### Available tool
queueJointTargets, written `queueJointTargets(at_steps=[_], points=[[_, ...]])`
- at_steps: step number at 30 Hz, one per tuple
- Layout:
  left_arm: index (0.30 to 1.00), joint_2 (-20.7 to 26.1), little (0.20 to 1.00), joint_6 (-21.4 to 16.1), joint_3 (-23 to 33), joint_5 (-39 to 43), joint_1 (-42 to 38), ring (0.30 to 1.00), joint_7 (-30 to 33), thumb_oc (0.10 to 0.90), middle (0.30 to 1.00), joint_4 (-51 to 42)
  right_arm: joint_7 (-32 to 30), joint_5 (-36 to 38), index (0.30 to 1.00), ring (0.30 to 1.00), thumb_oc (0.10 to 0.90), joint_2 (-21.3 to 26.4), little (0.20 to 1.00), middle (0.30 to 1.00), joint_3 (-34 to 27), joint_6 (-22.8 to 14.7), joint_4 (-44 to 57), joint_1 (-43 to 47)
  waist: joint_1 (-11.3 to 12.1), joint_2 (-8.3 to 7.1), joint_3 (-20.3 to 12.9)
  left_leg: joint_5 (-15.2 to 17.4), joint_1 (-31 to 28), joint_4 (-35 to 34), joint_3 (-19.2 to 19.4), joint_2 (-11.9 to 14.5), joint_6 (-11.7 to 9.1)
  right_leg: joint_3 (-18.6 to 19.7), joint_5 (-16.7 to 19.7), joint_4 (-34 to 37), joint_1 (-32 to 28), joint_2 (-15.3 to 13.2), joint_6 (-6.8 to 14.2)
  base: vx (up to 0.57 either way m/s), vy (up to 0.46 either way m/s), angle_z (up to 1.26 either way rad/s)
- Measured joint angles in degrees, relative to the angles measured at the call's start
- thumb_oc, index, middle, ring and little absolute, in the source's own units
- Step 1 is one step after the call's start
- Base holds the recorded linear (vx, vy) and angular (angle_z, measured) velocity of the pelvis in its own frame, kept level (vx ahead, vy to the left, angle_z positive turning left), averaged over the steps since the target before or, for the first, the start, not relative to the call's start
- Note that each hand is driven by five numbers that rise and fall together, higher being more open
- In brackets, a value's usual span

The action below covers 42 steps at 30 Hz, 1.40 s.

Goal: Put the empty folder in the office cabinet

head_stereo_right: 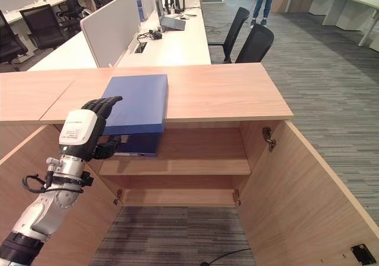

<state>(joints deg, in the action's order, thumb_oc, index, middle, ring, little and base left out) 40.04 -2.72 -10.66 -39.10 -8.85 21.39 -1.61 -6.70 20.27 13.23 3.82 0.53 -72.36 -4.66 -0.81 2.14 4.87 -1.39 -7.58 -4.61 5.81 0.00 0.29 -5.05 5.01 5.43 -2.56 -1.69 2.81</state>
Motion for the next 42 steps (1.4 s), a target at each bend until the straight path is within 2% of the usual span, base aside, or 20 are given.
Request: queueJointTargets(at_steps=[3, 10, 18, 21, 27, 31, 33, 35, 42], points=[[0.900, 0.15, 0.900, 0.28, -2.41, -0.62, -1.77, 0.900, -0.01, 0.800, 0.900, 1.70, 0.00, 0.00, 0.900, 0.900, 0.800, -0.01, 0.900, 0.900, 0.01, 0.01, -0.03, 0.11, -0.63, 0.02, -0.01, 0.00, 0.01, 0.00, 0.06, -0.02, 0.01, 0.03, 0.11, 0.00, 0.04, -0.03, -0.10, 0.00, 0.002, -0.01], [0.900, 0.14, 0.900, 0.30, -4.15, -2.08, -2.27, 0.900, 0.00, 0.800, 0.900, 2.13, -0.04, 0.14, 0.900, 0.900, 0.800, 0.01, 0.900, 0.900, 0.00, 0.09, -0.05, -0.04, -1.37, 0.28, -0.17, 0.00, 0.05, -0.01, 0.14, -0.01, 0.01, 0.14, 0.20, 0.00, 0.12, 0.00, -0.10, 0.00, 0.002, -0.01], [0.900, 0.14, 0.900, 1.53, -8.18, -2.48, -5.58, 0.900, -0.01, 0.800, 0.900, 5.87, -0.12, 0.17, 0.900, 0.900, 0.800, 0.30, 0.900, 0.900, -0.01, 0.08, -0.07, 0.40, -1.26, 0.89, -0.59, 0.01, 0.14, -0.01, 0.10, -0.10, 0.02, 0.13, 0.24, 0.00, 0.16, -0.08, -0.09, 0.00, 0.000, 0.00], [0.900, 0.14, 0.900, 1.73, -9.38, -4.48, -6.33, 0.900, 0.00, 0.800, 0.900, 7.45, -0.31, 0.18, 0.900, 0.900, 0.800, 0.41, 0.900, 0.900, -0.01, 0.09, -0.10, 0.39, -2.06, 0.95, -0.63, 0.01, 0.13, -0.01, 0.12, -0.09, 0.03, 0.15, 0.24, 0.00, 0.16, -0.07, -0.08, 0.00, 0.000, 0.00], [0.900, 0.13, 0.900, 3.50, -12.81, -7.39, -11.59, 0.900, 0.00, 0.800, 0.900, 16.67, -0.53, 0.18, 0.900, 0.900, 0.800, 1.07, 0.900, 0.900, 0.00, 0.16, -0.40, 0.64, -2.29, 1.03, -0.68, 0.02, 0.05, -0.21, 0.17, -0.08, 0.02, 0.20, 0.26, 0.00, 0.15, -0.05, -0.09, 0.01, 0.001, 0.00], [0.900, 0.12, 0.900, 7.12, -19.60, -11.17, -21.22, 0.900, 1.89, 0.800, 0.900, 29.30, -0.89, 0.19, 0.900, 0.900, 0.800, 1.87, 0.900, 0.900, 0.79, 0.15, -0.46, 1.30, -2.26, 0.99, -0.76, -0.02, 0.05, -0.02, 0.16, -0.11, 0.06, 0.21, 0.29, 0.00, 0.16, -0.05, -0.05, 0.00, 0.000, 0.00], [0.900, 0.13, 0.900, 8.90, -20.28, -11.88, -22.73, 0.900, 1.98, 0.800, 0.900, 31.05, -0.89, 0.19, 0.900, 0.900, 0.800, 1.95, 0.900, 0.900, 1.16, 0.07, -0.44, 1.56, -2.49, 1.03, -0.78, -0.01, 0.07, -0.02, 0.29, -0.11, 0.06, 0.30, 0.30, 0.00, 0.24, -0.05, -0.04, 0.00, 0.004, -0.02], [0.300, 0.10, 0.300, 9.84, -21.02, -12.26, -23.25, 0.300, 2.14, 0.400, 0.300, 31.98, -0.93, 0.20, 0.900, 0.900, 0.800, 1.95, 0.900, 0.900, 1.27, 0.06, -0.49, 1.67, -3.23, 1.15, -0.88, -0.02, 0.18, -0.02, 0.41, -0.12, 0.06, 0.44, 0.32, -0.01, 0.40, -0.02, -0.02, 0.00, 0.003, -0.02], [0.300, -0.42, 0.300, 12.09, -20.63, -13.05, -24.70, 0.300, 5.84, 0.400, 0.300, 34.05, -1.09, 0.23, 0.900, 0.900, 0.800, 2.01, 0.900, 0.900, 2.14, 0.02, -0.51, 1.69, -3.60, 1.22, -2.04, 0.07, 0.36, -0.02, 1.63, -0.08, 0.13, 1.33, 0.43, -0.01, 1.04, 0.06, 0.10, 0.00, 0.005, -0.08]])
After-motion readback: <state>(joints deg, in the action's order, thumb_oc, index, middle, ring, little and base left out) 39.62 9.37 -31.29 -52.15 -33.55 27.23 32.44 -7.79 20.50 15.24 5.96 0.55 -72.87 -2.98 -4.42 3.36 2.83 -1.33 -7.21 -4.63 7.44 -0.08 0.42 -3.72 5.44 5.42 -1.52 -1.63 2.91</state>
